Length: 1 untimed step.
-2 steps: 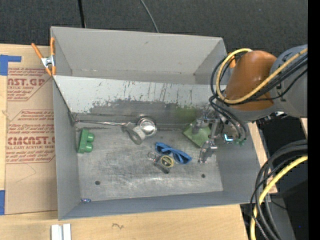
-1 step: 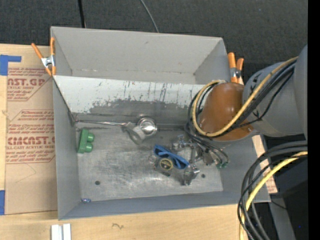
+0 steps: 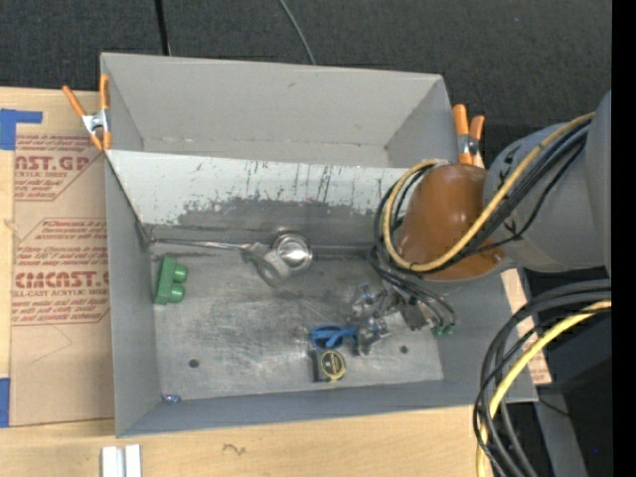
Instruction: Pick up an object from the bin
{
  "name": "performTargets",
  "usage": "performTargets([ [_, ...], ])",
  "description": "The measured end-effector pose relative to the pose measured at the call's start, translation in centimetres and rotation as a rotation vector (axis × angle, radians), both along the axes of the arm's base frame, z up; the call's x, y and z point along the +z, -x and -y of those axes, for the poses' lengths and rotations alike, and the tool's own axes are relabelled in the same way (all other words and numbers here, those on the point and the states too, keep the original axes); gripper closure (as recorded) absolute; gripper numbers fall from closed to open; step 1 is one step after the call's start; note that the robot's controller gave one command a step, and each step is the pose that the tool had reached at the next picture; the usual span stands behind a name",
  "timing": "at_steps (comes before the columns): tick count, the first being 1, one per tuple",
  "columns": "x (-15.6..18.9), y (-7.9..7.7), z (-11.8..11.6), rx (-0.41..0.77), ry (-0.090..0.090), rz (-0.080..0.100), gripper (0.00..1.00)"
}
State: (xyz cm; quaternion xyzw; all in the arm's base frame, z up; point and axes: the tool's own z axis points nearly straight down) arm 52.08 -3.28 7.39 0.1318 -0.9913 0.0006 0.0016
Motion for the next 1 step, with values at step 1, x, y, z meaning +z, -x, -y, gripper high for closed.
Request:
performTargets([
  [1, 13.20, 2.57, -0.19, 0.191, -0.001, 0.011, 1.00],
])
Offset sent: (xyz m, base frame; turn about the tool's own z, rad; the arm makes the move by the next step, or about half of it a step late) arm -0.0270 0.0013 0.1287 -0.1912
